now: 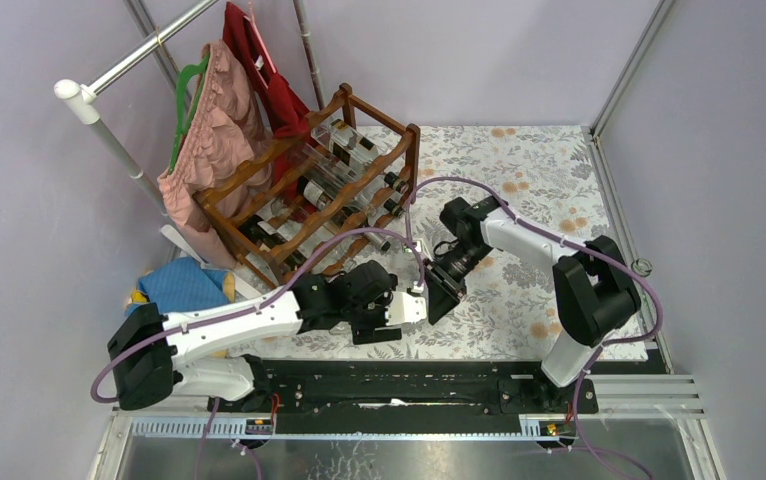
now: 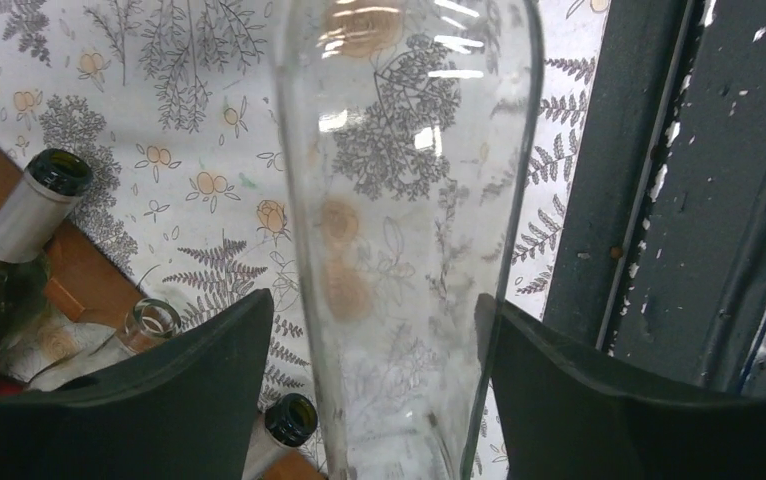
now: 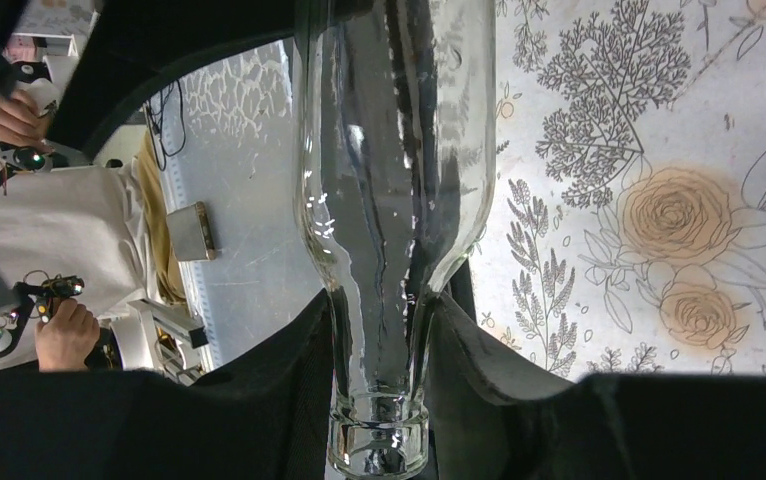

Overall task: Put the wine bottle on the wine rack
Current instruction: Pick up the wine bottle from the center of the board.

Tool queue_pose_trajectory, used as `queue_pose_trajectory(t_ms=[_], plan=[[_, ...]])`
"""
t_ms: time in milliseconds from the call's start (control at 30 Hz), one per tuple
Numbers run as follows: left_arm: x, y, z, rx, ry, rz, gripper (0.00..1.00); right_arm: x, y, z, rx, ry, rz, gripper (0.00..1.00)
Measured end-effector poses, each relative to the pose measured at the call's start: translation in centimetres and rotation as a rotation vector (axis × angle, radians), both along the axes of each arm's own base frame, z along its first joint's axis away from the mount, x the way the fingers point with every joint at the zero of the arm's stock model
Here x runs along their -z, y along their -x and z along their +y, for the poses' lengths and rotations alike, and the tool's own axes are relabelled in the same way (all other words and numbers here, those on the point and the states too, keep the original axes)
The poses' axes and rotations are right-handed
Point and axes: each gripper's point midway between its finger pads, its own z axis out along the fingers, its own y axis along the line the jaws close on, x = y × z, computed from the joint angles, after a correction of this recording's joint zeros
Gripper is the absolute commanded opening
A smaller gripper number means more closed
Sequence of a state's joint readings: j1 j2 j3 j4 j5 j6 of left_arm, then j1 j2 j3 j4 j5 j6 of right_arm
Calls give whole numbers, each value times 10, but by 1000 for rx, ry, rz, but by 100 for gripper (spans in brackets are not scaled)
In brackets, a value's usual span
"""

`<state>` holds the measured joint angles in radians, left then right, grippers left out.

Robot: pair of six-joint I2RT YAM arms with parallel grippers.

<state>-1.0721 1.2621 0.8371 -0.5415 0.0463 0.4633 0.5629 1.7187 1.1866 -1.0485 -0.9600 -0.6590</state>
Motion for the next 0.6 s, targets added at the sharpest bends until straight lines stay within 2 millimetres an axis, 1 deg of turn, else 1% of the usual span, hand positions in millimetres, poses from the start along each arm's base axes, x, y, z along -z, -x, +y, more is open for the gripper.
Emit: queue_pose_trajectory(t_ms=[167, 333, 433, 467, 533, 600], plan=[[-9, 2, -3, 7, 39, -7, 89, -2, 6, -2, 24, -8, -2, 0], [-15, 4, -5, 19, 67, -3, 89, -2, 6, -1, 38, -14, -9, 0], [-25, 8, -8, 29, 108, 1, 90, 0, 4, -2, 48, -13, -7, 0], [-31, 10, -9, 33, 131, 0, 90, 0, 4, -3, 51, -14, -8, 0], [-50, 11, -14, 41, 190, -10, 93, 0, 4, -5, 62, -15, -12, 0], [-78, 12, -22, 51, 272, -32, 95, -2, 3, -7, 79, -22, -21, 0]])
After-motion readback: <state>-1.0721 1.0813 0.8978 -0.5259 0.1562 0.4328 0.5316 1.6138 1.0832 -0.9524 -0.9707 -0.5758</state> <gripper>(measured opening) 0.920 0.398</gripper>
